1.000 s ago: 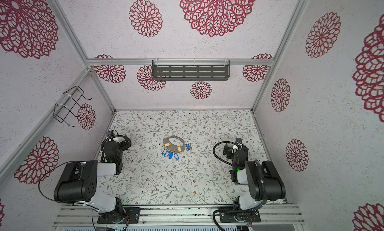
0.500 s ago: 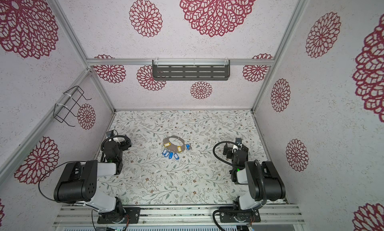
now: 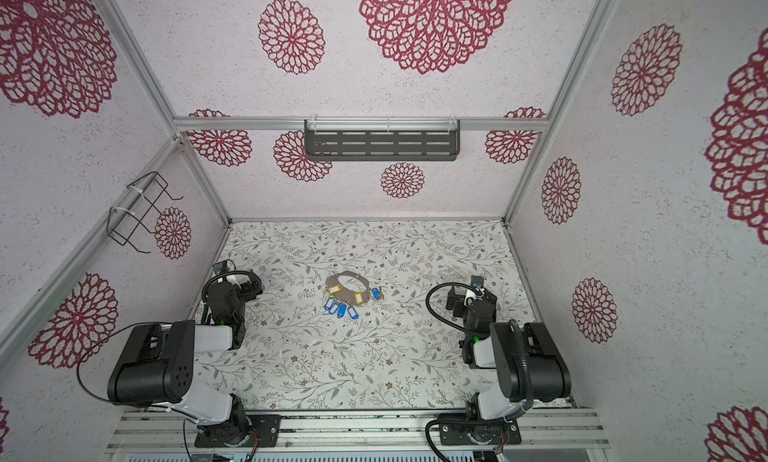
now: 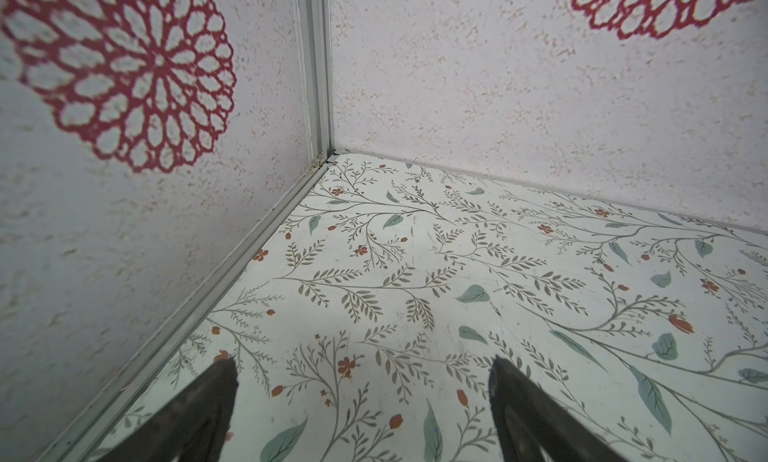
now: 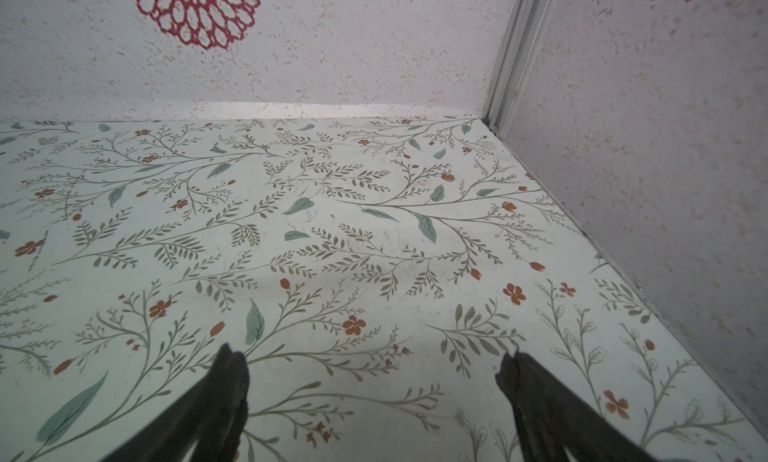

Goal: Remove the keys from the keyring

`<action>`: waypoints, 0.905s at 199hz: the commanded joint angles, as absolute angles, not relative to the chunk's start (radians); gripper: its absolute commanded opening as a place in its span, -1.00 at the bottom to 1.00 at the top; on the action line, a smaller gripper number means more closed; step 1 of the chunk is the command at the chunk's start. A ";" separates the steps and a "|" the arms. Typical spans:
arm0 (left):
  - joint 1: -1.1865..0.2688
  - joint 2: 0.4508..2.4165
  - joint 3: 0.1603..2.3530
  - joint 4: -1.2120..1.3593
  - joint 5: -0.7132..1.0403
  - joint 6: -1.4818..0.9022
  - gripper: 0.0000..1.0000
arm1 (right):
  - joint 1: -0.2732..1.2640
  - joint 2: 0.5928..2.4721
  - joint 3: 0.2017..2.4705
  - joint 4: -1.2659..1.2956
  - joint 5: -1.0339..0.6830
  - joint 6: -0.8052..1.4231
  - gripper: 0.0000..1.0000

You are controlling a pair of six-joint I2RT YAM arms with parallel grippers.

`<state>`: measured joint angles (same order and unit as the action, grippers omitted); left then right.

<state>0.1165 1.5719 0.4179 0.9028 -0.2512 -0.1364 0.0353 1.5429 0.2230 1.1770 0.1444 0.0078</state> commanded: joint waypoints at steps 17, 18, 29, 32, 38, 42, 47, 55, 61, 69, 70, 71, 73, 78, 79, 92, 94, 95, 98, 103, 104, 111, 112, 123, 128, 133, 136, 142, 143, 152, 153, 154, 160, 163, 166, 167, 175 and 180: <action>0.112 1.562 0.414 0.915 -0.249 -0.137 0.94 | 0.041 1.534 0.240 1.229 0.170 -0.012 0.98; 0.112 1.562 0.413 0.915 -0.249 -0.137 0.94 | 0.042 1.534 0.239 1.230 0.173 -0.012 0.98; 0.108 1.561 0.414 0.915 -0.229 -0.123 0.94 | 0.062 1.529 0.227 1.248 0.221 -0.019 0.98; 0.106 1.559 0.414 0.912 -0.217 -0.116 0.94 | 0.068 1.525 0.220 1.255 0.238 -0.021 0.98; 0.097 1.550 0.415 0.905 -0.190 -0.094 0.94 | 0.080 1.515 0.205 1.280 0.263 -0.026 0.98; 0.094 1.539 0.415 0.890 -0.169 -0.082 0.94 | 0.085 1.508 0.195 1.295 0.278 -0.029 0.98; 0.089 1.516 0.417 0.872 -0.150 -0.069 0.94 | 0.101 1.483 0.179 1.313 0.313 -0.040 0.98; 0.073 1.463 0.436 0.787 -0.163 -0.059 0.94 | 0.137 1.431 0.170 1.294 0.370 -0.063 0.98; 0.060 1.420 0.464 0.689 -0.177 -0.061 0.94 | 0.164 1.394 0.176 1.258 0.402 -0.088 0.98; 0.051 1.361 0.523 0.526 -0.175 -0.088 0.94 | 0.196 1.332 0.195 1.184 0.427 -0.114 0.98; 0.050 1.356 0.531 0.506 -0.174 -0.092 0.94 | 0.199 1.325 0.199 1.172 0.430 -0.116 0.98; 0.050 1.350 0.540 0.486 -0.171 -0.097 0.94 | 0.199 1.325 0.199 1.172 0.430 -0.116 0.98; 0.050 1.340 0.558 0.445 -0.165 -0.106 0.94 | 0.209 1.303 0.209 1.141 0.435 -0.120 0.98; 0.048 1.318 0.605 0.337 -0.145 -0.120 0.94 | 0.219 1.269 0.223 1.095 0.442 -0.120 0.98; 0.047 1.315 0.616 0.314 -0.141 -0.123 0.94 | 0.222 1.261 0.227 1.080 0.443 -0.119 0.98; 0.023 1.287 0.707 0.122 -0.129 -0.163 0.94 | 0.241 1.148 0.286 0.896 0.433 -0.087 0.98; 0.017 1.281 0.709 0.117 -0.128 -0.166 0.94 | 0.244 1.122 0.307 0.849 0.430 -0.073 0.98; 0.014 1.279 0.710 0.117 -0.128 -0.167 0.94 | 0.244 1.114 0.315 0.833 0.429 -0.067 0.98; 0.004 1.269 0.709 0.121 -0.125 -0.171 0.94 | 0.245 1.089 0.331 0.785 0.431 -0.049 0.98; -0.017 1.252 0.704 0.136 -0.120 -0.173 0.94 | 0.245 1.053 0.369 0.711 0.432 -0.010 0.98; -0.021 1.248 0.703 0.135 -0.117 -0.176 0.94 | 0.245 1.053 0.369 0.711 0.432 -0.010 0.98; -0.053 1.213 0.707 0.111 -0.091 -0.195 0.94 | 0.245 1.013 0.412 0.621 0.445 0.050 0.98; -0.058 1.207 0.708 0.107 -0.088 -0.198 0.94 | 0.245 1.007 0.418 0.609 0.448 0.062 0.98; -0.110 1.144 0.719 0.059 -0.060 -0.236 0.94 | 0.245 0.956 0.474 0.477 0.473 0.183 0.98; -0.133 1.118 0.726 0.029 -0.060 -0.260 0.94 | 0.245 0.932 0.495 0.398 0.483 0.257 0.98; -0.150 1.089 0.736 0.001 -0.061 -0.293 0.94 | 0.244 0.904 0.509 0.320 0.488 0.329 0.98; -0.158 1.076 0.741 -0.023 -0.057 -0.315 0.94 | 0.244 0.888 0.511 0.284 0.489 0.358 0.98; -0.162 1.045 0.754 -0.082 -0.033 -0.361 0.94 | 0.243 0.857 0.498 0.257 0.490 0.389 0.98; -0.162 1.040 0.755 -0.092 -0.026 -0.365 0.94 | 0.242 0.853 0.494 0.259 0.490 0.391 0.98; -0.161 1.010 0.743 -0.131 0.031 -0.368 0.94 | 0.232 0.815 0.442 0.312 0.476 0.418 0.98; -0.161 1.006 0.740 -0.131 0.036 -0.367 0.94 | 0.230 0.812 0.433 0.318 0.471 0.418 0.98; -0.161 1.003 0.738 -0.131 0.041 -0.365 0.94 | 0.229 0.809 0.426 0.326 0.464 0.417 0.98; -0.161 0.987 0.709 -0.114 0.050 -0.351 0.94 | 0.213 0.796 0.393 0.356 0.428 0.423 0.98; -0.161 0.981 0.696 -0.109 0.046 -0.347 0.94 | 0.207 0.796 0.385 0.363 0.414 0.431 0.98; -0.161 0.973 0.684 -0.109 0.039 -0.351 0.94 | 0.202 0.798 0.375 0.363 0.406 0.443 0.98; -0.160 0.970 0.680 -0.108 0.031 -0.353 0.94 | 0.201 0.799 0.372 0.362 0.406 0.447 0.98; -0.160 0.956 0.647 -0.107 -0.055 -0.390 0.94 | 0.198 0.827 0.368 0.342 0.409 0.470 0.98; -0.161 0.948 0.625 -0.110 -0.124 -0.433 0.94 | 0.197 0.853 0.373 0.328 0.404 0.474 0.98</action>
